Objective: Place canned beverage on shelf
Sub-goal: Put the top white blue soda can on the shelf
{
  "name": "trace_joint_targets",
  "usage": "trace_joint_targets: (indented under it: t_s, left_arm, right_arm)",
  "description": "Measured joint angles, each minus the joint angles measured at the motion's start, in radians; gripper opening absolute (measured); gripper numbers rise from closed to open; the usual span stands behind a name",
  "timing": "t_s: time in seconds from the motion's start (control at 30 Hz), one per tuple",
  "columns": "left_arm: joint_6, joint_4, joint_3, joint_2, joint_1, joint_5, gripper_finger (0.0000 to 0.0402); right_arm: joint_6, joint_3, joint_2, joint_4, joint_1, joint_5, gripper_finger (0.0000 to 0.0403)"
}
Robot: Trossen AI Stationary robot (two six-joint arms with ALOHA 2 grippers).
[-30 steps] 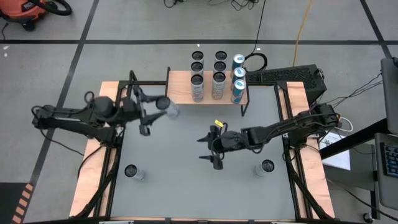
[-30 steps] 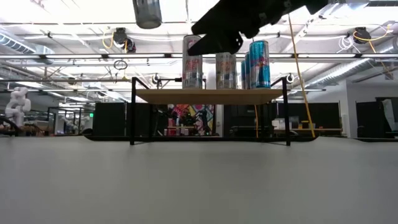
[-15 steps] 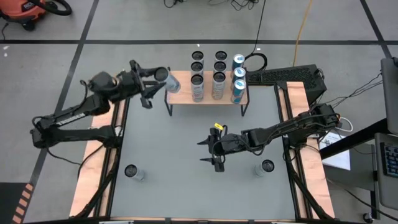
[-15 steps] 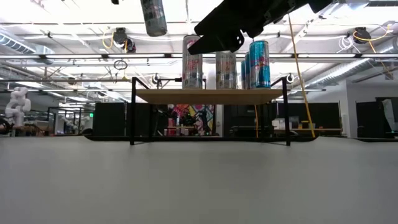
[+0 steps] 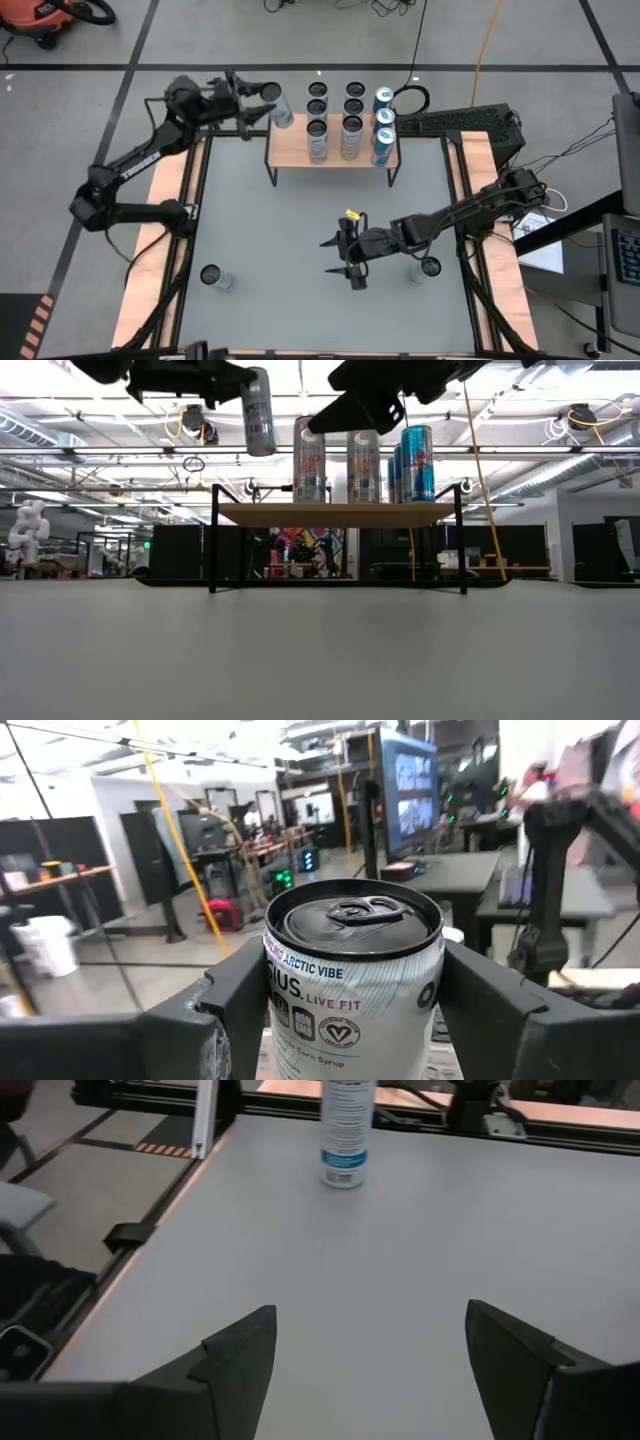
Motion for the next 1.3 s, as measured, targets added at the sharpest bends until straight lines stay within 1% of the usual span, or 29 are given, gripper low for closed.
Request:
trace_joint_targets:
  t_s: [0.1,0.17,0.3,0.4,0.57,0.73,1.1,1.3]
  left_arm:
    - [-0.070,0.078,0.000,0.049,0.084,0.116,0.0231]
    - [-0.092,0.118,0.000,0.086,0.130,0.167,0.0231]
    - [-0.114,0.181,0.000,0.181,0.187,0.214,0.0231]
    - [-0.117,0.226,0.000,0.254,0.201,0.247,0.0231]
    - [-0.109,0.265,0.000,0.342,0.203,0.274,0.0231]
    - [-0.109,0.308,0.000,0.389,0.203,0.277,0.0231]
    - [-0.101,0.312,0.000,0.418,0.203,0.266,0.0231]
    - [-0.054,0.305,0.000,0.418,0.190,0.216,0.0231]
  right_arm:
    - [0.000,0.000,0.000,-0.001,0.015,0.000,0.0256]
    - [0.000,0.000,0.000,-0.001,0.022,0.000,0.0256]
    - [-0.002,0.000,0.000,-0.001,0.021,0.000,0.0256]
    - [-0.006,0.000,0.000,-0.001,0.021,0.001,0.0256]
    - [-0.011,0.000,0.000,0.000,0.019,0.002,0.0256]
    - [-0.016,0.000,0.000,0.000,0.019,0.003,0.0256]
    - [-0.030,-0.001,0.001,0.000,0.019,0.004,0.0256]
    - [-0.034,-0.001,0.001,0.000,0.019,0.004,0.0256]
